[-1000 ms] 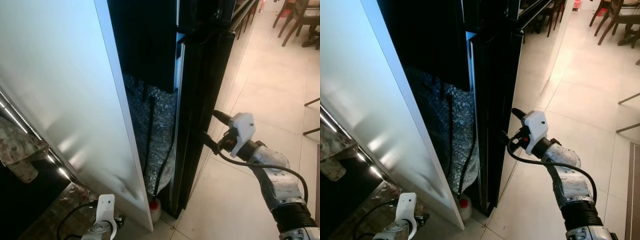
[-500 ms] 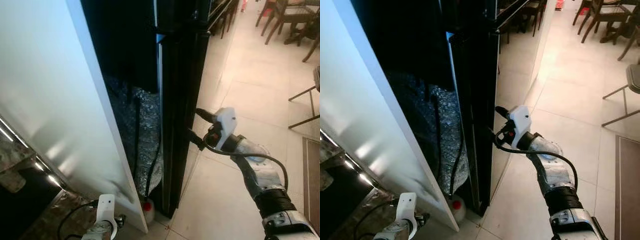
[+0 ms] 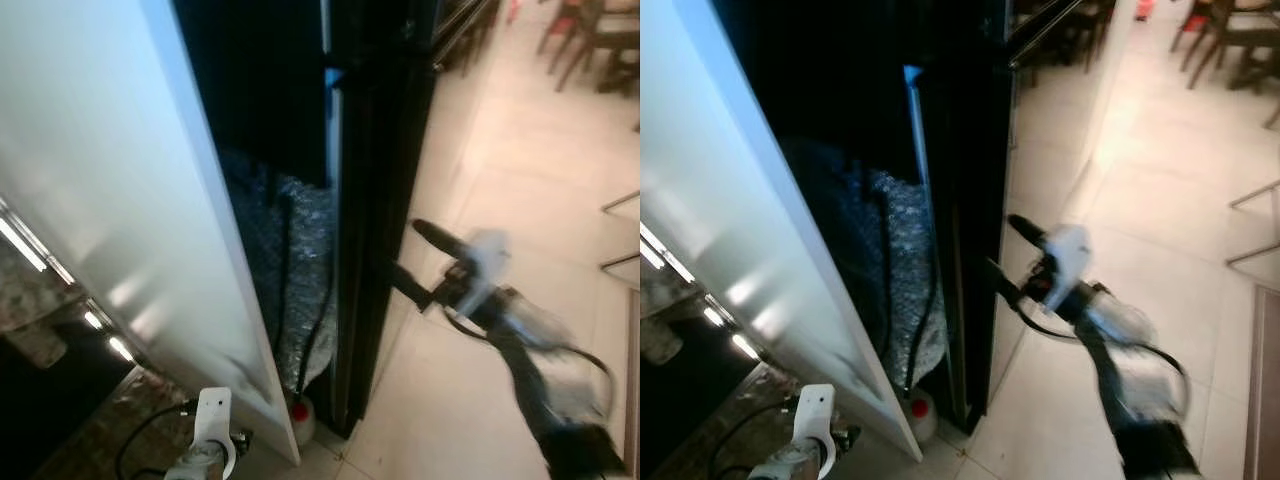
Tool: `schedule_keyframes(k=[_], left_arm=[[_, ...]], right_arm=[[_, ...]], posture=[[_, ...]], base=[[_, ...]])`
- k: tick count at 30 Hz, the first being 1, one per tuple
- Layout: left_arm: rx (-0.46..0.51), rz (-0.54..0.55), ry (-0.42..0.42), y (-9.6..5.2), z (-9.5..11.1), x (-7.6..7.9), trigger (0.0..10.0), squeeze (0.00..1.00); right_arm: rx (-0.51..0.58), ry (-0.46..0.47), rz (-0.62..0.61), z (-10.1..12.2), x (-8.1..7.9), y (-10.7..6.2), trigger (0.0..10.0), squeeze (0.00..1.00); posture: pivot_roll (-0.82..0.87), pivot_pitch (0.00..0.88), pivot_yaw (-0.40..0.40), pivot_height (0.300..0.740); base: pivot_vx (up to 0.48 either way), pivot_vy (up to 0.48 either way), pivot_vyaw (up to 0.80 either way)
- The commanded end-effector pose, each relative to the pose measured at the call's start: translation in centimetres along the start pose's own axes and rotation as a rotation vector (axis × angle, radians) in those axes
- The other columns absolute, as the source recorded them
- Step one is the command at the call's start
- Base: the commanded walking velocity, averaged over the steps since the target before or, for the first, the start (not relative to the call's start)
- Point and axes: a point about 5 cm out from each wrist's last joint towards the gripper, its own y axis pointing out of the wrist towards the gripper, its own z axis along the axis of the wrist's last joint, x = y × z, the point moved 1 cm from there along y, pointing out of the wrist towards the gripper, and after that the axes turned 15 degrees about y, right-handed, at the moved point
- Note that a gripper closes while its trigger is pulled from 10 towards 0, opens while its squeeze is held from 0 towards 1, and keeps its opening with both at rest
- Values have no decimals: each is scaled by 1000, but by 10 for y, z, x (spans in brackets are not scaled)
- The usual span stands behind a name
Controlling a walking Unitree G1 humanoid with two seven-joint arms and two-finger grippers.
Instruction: Restocking fridge
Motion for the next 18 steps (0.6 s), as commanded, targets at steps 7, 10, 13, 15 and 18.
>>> schedule_keyframes(k=[7,10,13,15,18], left_arm=[[-13,7,11,0,-4,-2,10000,0],[-12,8,9,0,-4,-2,10000,0],[-17,5,18,0,-4,-2,10000,0],[-24,4,15,0,-5,-1,10000,0],[-39,13,-3,0,-6,-1,10000,0]], right_arm=[[55,141,-65,1,-2,-49,10000,0],[-40,193,-372,-38,32,-77,10000,0],[-281,209,-643,-94,51,-106,10000,0],[-391,186,-751,-115,55,-119,10000,0],[-540,318,-980,-162,48,-141,10000,0]], posture=[[-274,25,55,740],[-276,23,56,740],[-270,21,57,740],[-272,22,63,740],[-251,23,60,740]], base=[[0,0,0],[0,0,0],[0,0,0],[0,0,0],[0,0,0]])
